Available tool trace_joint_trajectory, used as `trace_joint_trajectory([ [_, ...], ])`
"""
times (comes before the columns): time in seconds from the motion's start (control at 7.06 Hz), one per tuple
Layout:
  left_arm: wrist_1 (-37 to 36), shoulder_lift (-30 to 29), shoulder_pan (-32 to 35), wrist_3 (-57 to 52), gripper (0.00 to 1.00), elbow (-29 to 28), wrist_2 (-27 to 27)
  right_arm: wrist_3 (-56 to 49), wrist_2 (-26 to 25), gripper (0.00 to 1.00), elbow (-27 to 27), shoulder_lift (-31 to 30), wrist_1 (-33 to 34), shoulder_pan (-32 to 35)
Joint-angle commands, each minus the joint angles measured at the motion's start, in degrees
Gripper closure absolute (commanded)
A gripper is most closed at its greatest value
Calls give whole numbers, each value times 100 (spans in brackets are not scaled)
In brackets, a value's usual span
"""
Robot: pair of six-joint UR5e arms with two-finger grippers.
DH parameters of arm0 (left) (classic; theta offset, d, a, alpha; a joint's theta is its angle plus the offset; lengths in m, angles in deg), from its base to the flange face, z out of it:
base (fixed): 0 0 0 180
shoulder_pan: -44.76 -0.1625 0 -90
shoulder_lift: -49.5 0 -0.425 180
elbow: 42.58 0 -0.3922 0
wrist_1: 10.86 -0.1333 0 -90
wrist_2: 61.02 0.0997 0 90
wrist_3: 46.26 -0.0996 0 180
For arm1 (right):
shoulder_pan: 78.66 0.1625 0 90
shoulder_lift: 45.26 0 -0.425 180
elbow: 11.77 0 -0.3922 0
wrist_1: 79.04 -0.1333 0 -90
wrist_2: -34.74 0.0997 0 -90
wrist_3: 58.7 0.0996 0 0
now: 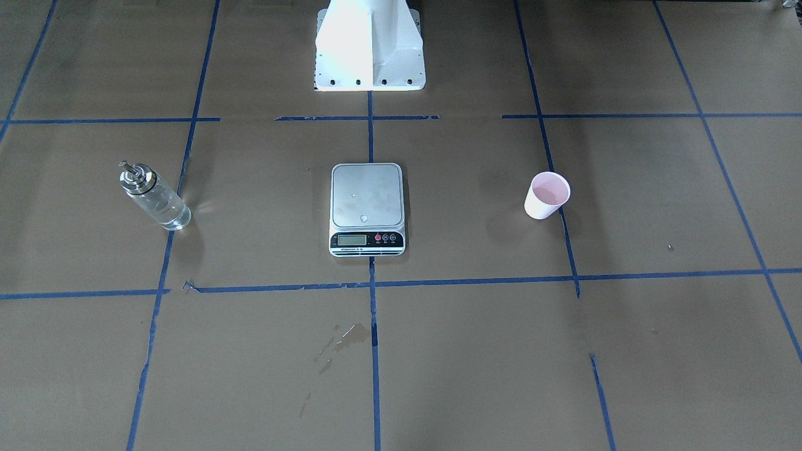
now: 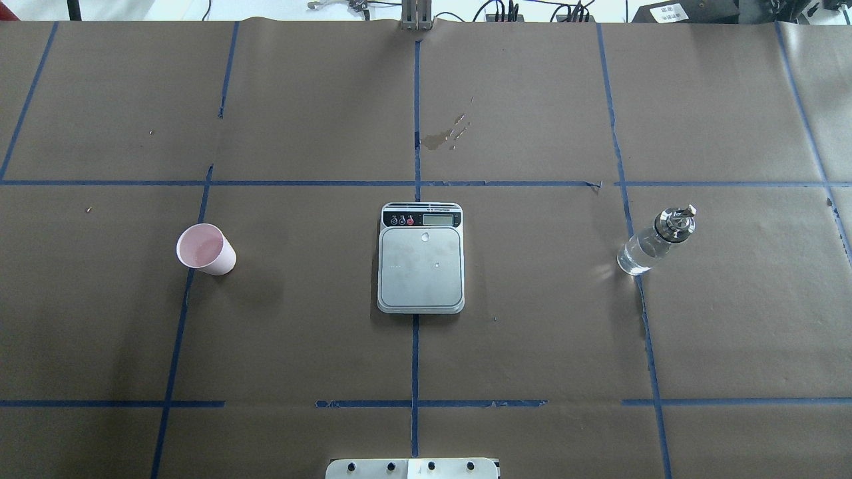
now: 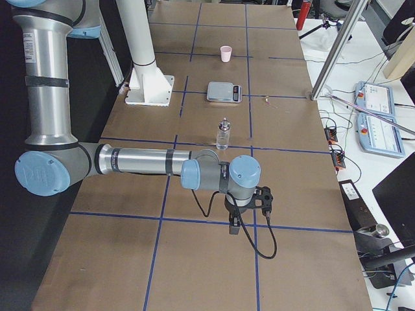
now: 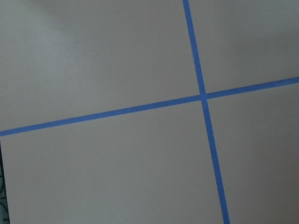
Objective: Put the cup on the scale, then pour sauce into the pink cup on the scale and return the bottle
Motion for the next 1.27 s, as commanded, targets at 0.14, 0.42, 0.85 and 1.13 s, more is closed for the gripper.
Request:
trace_joint_trajectory([
  [0.14,37,-42,-8,44,0,85,0,52,17,0,-15,74,0,0],
  [0.42,604,-112,-122,80,0,550,9,61,35,0,-32,83,9,0],
  [0.85,1931,-429,-192,767,0,493,-950,44,44,0,-68,83,0,0],
  [1.13,2301,-526,-1295,1679,0,707,-613,35,44,0,-68,91,-9,0],
])
